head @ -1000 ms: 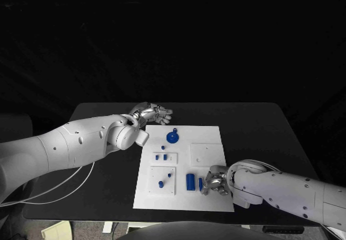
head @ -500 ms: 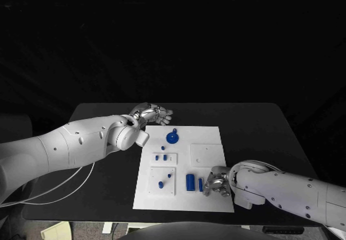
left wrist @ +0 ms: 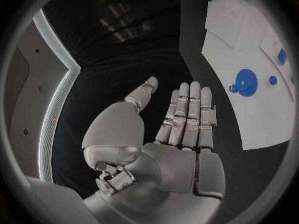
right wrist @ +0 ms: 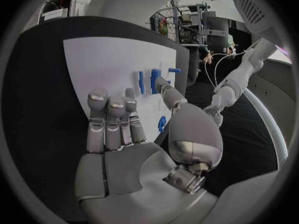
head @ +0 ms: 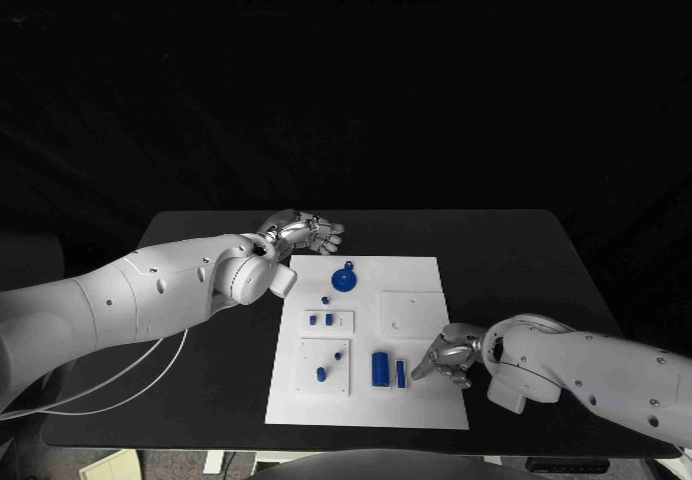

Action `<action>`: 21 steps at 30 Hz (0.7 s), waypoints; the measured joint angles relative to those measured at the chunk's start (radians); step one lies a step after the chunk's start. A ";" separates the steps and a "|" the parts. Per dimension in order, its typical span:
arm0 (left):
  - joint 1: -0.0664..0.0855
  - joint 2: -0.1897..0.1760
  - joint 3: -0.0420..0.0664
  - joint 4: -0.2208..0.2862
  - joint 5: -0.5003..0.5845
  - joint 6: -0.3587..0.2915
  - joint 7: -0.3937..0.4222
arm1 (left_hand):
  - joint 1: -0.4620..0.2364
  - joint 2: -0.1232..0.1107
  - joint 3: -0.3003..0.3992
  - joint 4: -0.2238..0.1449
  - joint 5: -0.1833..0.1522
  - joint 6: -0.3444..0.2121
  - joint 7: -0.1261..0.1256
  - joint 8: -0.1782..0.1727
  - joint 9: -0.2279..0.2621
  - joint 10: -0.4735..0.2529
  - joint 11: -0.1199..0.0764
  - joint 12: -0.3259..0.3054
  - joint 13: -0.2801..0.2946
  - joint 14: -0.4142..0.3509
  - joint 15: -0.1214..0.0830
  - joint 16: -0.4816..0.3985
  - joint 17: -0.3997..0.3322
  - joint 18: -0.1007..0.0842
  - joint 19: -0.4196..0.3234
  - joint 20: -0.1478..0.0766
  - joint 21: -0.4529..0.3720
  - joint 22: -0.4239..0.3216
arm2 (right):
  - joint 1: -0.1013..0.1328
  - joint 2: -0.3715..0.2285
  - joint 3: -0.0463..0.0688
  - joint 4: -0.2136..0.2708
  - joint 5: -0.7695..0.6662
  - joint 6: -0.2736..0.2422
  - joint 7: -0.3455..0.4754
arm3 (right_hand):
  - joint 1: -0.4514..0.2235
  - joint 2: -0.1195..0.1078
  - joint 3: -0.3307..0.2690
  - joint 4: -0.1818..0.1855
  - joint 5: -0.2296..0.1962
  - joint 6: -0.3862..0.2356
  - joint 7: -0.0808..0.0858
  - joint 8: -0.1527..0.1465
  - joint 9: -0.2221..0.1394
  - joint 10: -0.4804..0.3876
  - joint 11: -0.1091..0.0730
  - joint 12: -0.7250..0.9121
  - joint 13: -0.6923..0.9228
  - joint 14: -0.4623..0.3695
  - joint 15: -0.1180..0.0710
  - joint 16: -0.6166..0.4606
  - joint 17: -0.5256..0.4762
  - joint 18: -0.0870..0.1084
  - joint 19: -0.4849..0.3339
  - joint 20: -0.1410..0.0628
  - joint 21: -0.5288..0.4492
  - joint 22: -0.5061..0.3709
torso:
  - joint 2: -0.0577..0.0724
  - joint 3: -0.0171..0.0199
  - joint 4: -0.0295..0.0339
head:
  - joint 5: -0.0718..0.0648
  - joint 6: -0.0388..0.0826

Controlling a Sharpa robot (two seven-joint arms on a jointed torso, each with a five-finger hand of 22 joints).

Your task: Assemble the parts on the task board

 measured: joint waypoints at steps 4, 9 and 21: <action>0.000 -0.002 0.000 -0.010 0.000 0.000 0.002 | 0.000 0.000 0.000 0.000 0.000 0.000 0.000 0.000 0.000 0.000 0.000 0.000 0.000 0.000 0.000 0.000 0.000 -0.001 0.000 0.000 0.000 0.000 | 0.037 -0.013 0.012 -0.019 0.024 -0.015 0.055 | 0.000 0.000 -0.009 0.002 0.000 -0.004 0.003 0.000 0.001 -0.002 -0.002 0.000 -0.003 0.000 0.000 0.000 0.001 0.000 0.000 0.000 0.000 -0.001 | 0.000 0.0000 -0.0006 | -0.003 0.010; 0.000 0.000 0.000 -0.039 0.001 0.000 0.010 | 0.000 0.000 0.000 0.000 0.000 0.000 0.000 0.001 0.000 0.000 0.000 0.000 0.000 0.000 0.000 0.000 0.001 0.003 0.000 0.000 0.000 0.001 | 0.058 -0.001 0.047 -0.105 0.091 -0.067 0.182 | 0.021 0.021 -0.009 0.002 0.005 -0.006 0.002 0.000 0.006 -0.003 -0.003 0.006 -0.010 -0.004 -0.004 0.000 0.001 0.000 0.000 0.000 -0.008 -0.003 | -0.001 -0.0003 -0.0017 | -0.009 0.033; 0.024 0.021 0.001 -0.174 0.063 0.026 0.059 | 0.041 -0.041 -0.007 -0.026 0.000 -0.013 -0.013 0.004 -0.003 -0.022 -0.004 -0.010 -0.009 -0.033 0.003 -0.040 0.006 0.009 -0.020 0.006 -0.016 0.004 | 0.095 0.155 0.164 -0.452 0.292 -0.160 0.442 | 0.079 0.084 -0.011 -0.001 0.066 -0.042 0.034 0.007 0.010 -0.124 0.015 -0.118 -0.143 -0.144 0.022 -0.140 -0.087 0.000 -0.154 0.052 -0.156 -0.054 | -0.011 -0.0068 -0.0042 | -0.029 0.159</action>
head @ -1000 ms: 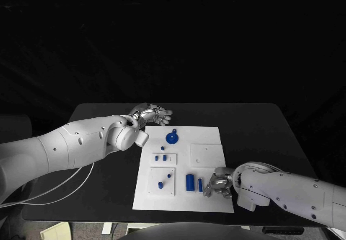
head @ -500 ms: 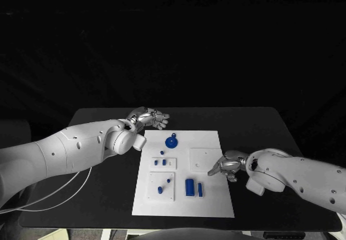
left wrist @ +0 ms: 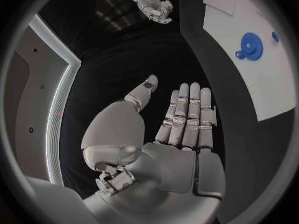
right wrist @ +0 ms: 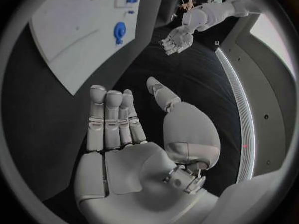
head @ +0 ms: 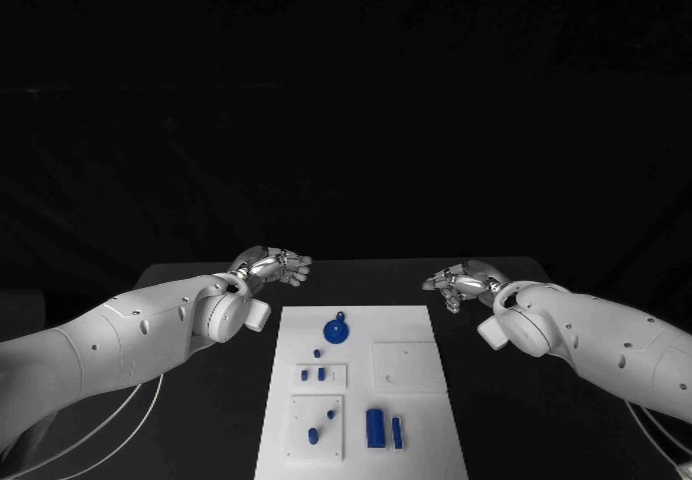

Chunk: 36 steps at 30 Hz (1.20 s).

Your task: Assemble the parts on the task board

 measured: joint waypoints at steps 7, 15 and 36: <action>0.039 0.006 0.007 -0.078 0.044 0.016 0.036 | 0.000 0.000 -0.015 0.004 0.000 -0.023 -0.019 -0.004 -0.006 -0.056 -0.001 -0.048 -0.026 -0.083 0.011 -0.055 -0.016 -0.024 -0.079 0.010 -0.053 -0.017 | 0.000 0.085 0.048 -0.130 0.105 -0.005 0.085 | 0.001 0.012 0.027 -0.003 0.023 -0.034 0.037 0.000 -0.009 -0.108 0.088 -0.421 -0.399 -0.222 0.144 -0.351 -0.245 0.007 -0.289 0.120 -0.333 -0.185 | -0.012 -0.0022 -0.0029 | 0.001 0.072; 0.034 0.029 0.006 -0.114 0.084 0.022 0.069 | -0.005 0.005 -0.020 0.003 0.000 -0.042 -0.035 -0.012 -0.008 -0.089 -0.003 -0.071 -0.050 -0.124 0.018 -0.084 -0.027 -0.047 -0.112 0.018 -0.089 -0.032 | -0.019 0.107 0.078 -0.179 0.165 0.010 0.132 | 0.012 0.044 -0.014 -0.002 0.023 -0.064 0.020 0.000 -0.045 -0.047 0.114 -0.725 -0.713 -0.292 0.213 -0.624 -0.454 -0.022 -0.422 0.188 -0.513 -0.308 | -0.020 0.0008 0.0001 | 0.010 0.121; -0.038 -0.044 0.062 0.161 0.100 -0.124 0.102 | -0.957 0.089 -0.405 0.273 -0.047 -0.772 -0.157 -0.293 -0.446 -1.035 -0.119 -0.134 -0.160 -0.822 -0.121 -0.418 -0.411 -0.062 -0.508 -0.030 -0.898 -0.666 | -0.029 0.007 0.050 0.099 0.259 -0.118 0.184 | -0.837 0.121 -0.498 0.272 -0.149 -0.853 -0.132 -0.177 -0.573 -0.882 -0.031 -0.996 -0.939 -1.037 0.072 -1.036 -0.879 -0.178 -1.013 0.010 -0.789 -1.189 | -0.080 -0.0022 0.0381 | -0.033 0.043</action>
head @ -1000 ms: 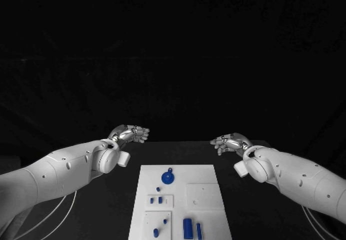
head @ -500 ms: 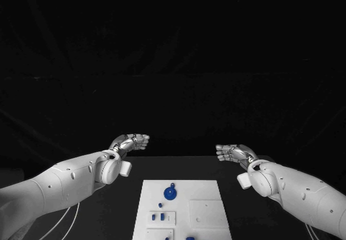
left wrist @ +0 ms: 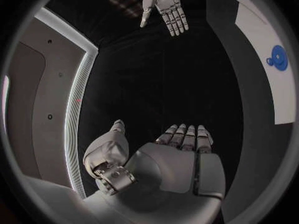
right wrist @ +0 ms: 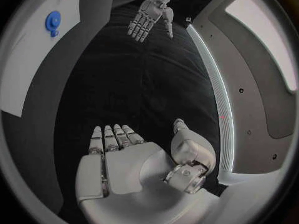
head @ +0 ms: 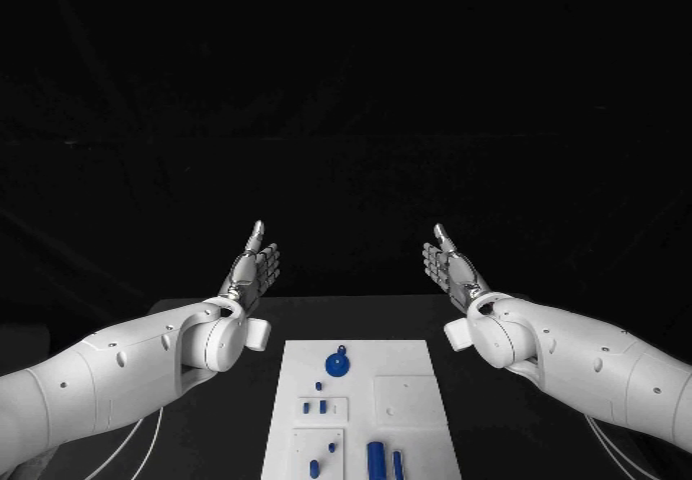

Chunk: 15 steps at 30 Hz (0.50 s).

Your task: Assemble the parts on the task board

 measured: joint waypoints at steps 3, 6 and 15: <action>-0.025 -0.024 0.019 0.101 0.003 -0.075 0.018 | -0.032 0.002 -0.009 0.009 0.000 -0.019 -0.004 -0.007 -0.012 -0.030 -0.002 0.000 -0.003 -0.016 -0.007 -0.007 -0.011 0.000 -0.007 -0.004 -0.021 -0.017 | -0.003 -0.035 -0.010 0.103 0.041 -0.068 0.030 | -0.043 0.003 -0.026 0.012 -0.010 -0.040 -0.008 -0.009 -0.025 -0.044 -0.007 -0.013 -0.008 -0.038 -0.008 -0.018 -0.018 -0.019 -0.031 -0.009 -0.013 -0.043 | -0.009 -0.0010 0.0058 | -0.006 -0.010; -0.047 -0.045 0.035 0.193 0.007 -0.150 0.038 | -0.075 0.005 -0.023 0.015 -0.005 -0.044 -0.008 -0.016 -0.026 -0.068 -0.006 0.000 -0.005 -0.041 -0.008 -0.019 -0.023 0.000 -0.025 -0.004 -0.048 -0.038 | -0.007 -0.068 -0.020 0.195 0.083 -0.136 0.060 | -0.052 0.004 -0.030 0.016 -0.011 -0.049 -0.011 -0.011 -0.032 -0.055 -0.010 -0.016 -0.009 -0.047 -0.010 -0.023 -0.023 -0.023 -0.037 -0.012 -0.016 -0.055 | -0.014 -0.0012 0.0094 | -0.009 -0.014; -0.089 -0.087 0.066 0.368 0.018 -0.352 0.094 | -0.074 0.005 -0.024 0.016 -0.005 -0.044 -0.008 -0.016 -0.028 -0.071 -0.007 0.000 -0.007 -0.043 -0.009 -0.019 -0.025 0.000 -0.025 -0.004 -0.050 -0.041 | -0.016 -0.147 -0.043 0.433 0.214 -0.350 0.156 | -0.052 0.004 -0.030 0.016 -0.011 -0.049 -0.011 -0.011 -0.033 -0.055 -0.010 -0.016 -0.011 -0.047 -0.010 -0.023 -0.025 -0.023 -0.037 -0.012 -0.016 -0.057 | -0.019 -0.0017 0.0122 | -0.009 -0.016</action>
